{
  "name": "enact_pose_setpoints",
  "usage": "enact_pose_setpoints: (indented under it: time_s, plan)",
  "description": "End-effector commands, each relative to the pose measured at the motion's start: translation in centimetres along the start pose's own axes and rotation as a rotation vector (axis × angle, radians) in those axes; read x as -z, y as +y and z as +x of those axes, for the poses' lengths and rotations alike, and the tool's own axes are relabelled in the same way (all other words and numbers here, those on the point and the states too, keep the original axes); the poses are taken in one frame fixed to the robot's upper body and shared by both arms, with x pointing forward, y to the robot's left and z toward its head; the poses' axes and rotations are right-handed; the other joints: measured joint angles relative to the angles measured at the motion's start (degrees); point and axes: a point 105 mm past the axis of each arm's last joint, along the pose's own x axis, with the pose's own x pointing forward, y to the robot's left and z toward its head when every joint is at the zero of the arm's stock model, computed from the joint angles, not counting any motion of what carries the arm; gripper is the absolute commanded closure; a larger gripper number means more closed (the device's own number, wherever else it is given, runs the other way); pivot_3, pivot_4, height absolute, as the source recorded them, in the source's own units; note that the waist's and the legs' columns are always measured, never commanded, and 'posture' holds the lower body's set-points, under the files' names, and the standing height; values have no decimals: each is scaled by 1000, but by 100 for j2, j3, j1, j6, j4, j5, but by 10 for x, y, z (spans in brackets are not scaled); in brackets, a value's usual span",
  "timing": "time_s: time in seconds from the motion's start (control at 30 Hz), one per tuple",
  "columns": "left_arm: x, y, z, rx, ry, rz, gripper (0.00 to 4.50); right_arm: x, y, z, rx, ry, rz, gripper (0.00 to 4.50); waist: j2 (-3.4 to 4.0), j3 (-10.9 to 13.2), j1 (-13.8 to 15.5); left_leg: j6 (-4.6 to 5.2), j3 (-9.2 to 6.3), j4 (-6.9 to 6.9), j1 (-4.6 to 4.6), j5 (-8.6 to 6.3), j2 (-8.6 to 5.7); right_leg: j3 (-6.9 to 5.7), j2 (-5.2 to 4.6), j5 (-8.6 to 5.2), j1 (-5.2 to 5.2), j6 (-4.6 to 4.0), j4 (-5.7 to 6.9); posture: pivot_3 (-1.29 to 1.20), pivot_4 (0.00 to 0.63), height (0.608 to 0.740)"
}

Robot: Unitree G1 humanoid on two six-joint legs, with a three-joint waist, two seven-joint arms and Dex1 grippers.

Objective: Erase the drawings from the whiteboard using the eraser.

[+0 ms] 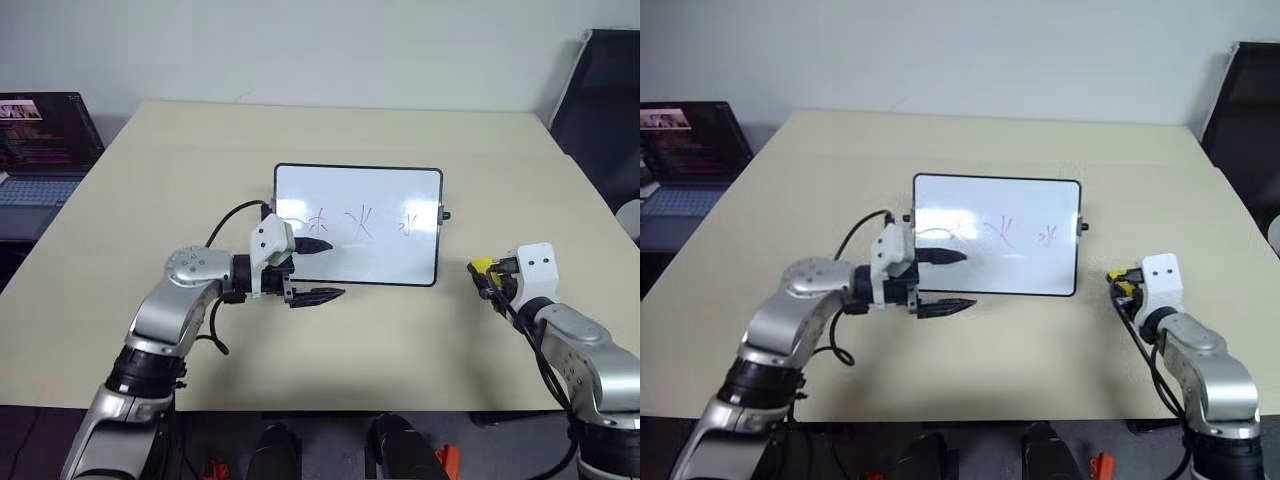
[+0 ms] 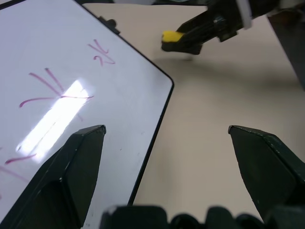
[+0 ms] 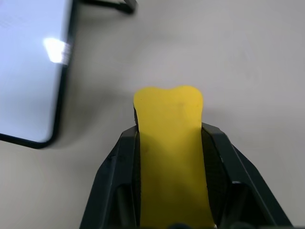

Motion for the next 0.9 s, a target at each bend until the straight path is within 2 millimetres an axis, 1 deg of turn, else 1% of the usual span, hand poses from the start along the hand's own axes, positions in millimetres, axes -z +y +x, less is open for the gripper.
enact_pose_setpoints:
  time_s: [0.03,0.07,0.13,0.17,0.23,0.37,0.43,0.5,0.63,0.73,0.83,0.9]
  plan:
    - [-19,7,-4,-104,-62,31,0,-19,8,-10,-19,-86,-4,3160,0,0,3,1,-1,6,1,1,0,0,0,-1,4,-7,0,0,150,740]
    - [-22,10,-3,-131,-70,39,0,-33,21,-14,-55,-124,-37,3160,1,0,4,2,-3,16,1,1,-1,-1,0,-1,8,-8,1,0,150,740]
    - [-25,13,-2,-161,-75,46,0,-53,40,-20,-112,-172,-90,3160,2,1,0,2,-4,29,1,1,-2,2,0,1,16,-8,0,0,150,740]
    - [-26,13,-1,-164,-75,44,0,-60,49,-21,-138,-188,-131,3160,4,2,-18,2,-5,38,1,1,-2,1,0,1,19,-8,1,0,150,740]
    - [-23,14,-1,-169,-72,34,0,-69,60,-18,-161,-201,-176,3161,4,2,-40,2,-5,44,2,1,-2,3,1,7,20,-10,0,0,150,740]
    - [-16,12,-3,-168,-58,25,0,-85,79,0,-190,-229,-217,3161,3,2,-21,2,-9,46,6,1,-1,-1,1,8,24,-12,-3,0,150,740]
    - [-14,10,-3,-161,-52,21,0,-87,89,10,-214,-229,-258,3161,3,2,-20,2,-9,45,3,1,-1,-1,1,8,24,-12,-6,0,150,740]
    - [-11,7,-3,-145,-39,19,0,-89,94,24,-215,-222,-305,3161,3,2,-20,2,-9,43,0,1,-2,-2,1,8,23,-11,-10,0,150,740]
    - [-7,3,-5,-120,-25,25,0,-97,91,48,-175,-235,-349,3161,4,3,-21,2,-10,39,-1,1,-1,-5,1,7,21,-11,-9,0,150,740]
    - [-9,-3,-4,-98,-32,26,0,-101,82,60,-129,-241,-385,3161,4,3,-4,2,-12,39,-2,1,-1,-8,1,8,22,-10,-9,0,150,740]
    - [-10,-5,-3,-95,-36,26,0,-90,74,63,-128,-198,-409,3161,4,3,3,2,-13,37,-3,1,-1,-9,0,8,22,-10,-10,0,150,740]
    - [-10,-6,-4,-96,-35,25,0,-82,75,62,-159,-168,-439,3161,4,3,0,2,-15,34,-2,1,-1,-11,1,8,22,-9,-8,0,150,740]
